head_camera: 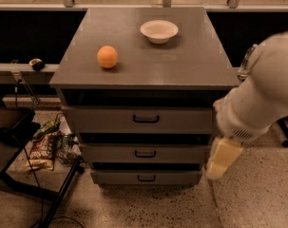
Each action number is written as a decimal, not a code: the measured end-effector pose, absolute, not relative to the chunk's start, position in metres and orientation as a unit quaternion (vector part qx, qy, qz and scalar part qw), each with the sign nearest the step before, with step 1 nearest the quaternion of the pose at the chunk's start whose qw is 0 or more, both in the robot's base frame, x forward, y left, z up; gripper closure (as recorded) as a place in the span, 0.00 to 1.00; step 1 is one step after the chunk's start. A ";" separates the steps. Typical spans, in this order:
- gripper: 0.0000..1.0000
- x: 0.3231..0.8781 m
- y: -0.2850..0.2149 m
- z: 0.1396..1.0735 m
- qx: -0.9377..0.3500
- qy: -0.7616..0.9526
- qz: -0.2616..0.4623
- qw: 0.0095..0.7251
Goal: Open middle drawer
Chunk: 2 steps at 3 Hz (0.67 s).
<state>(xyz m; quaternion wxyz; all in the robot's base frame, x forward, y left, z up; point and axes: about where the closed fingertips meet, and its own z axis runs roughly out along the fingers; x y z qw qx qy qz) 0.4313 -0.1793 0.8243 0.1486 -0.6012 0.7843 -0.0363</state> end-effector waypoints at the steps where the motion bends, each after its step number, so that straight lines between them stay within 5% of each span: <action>1: 0.00 0.437 -0.170 0.723 -0.604 0.789 -0.035 0.110; 2: 0.00 0.445 -0.169 0.640 -0.607 0.790 -0.036 0.076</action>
Offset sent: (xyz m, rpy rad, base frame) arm 0.0243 0.0114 -0.2853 -0.1380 0.1784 -0.0020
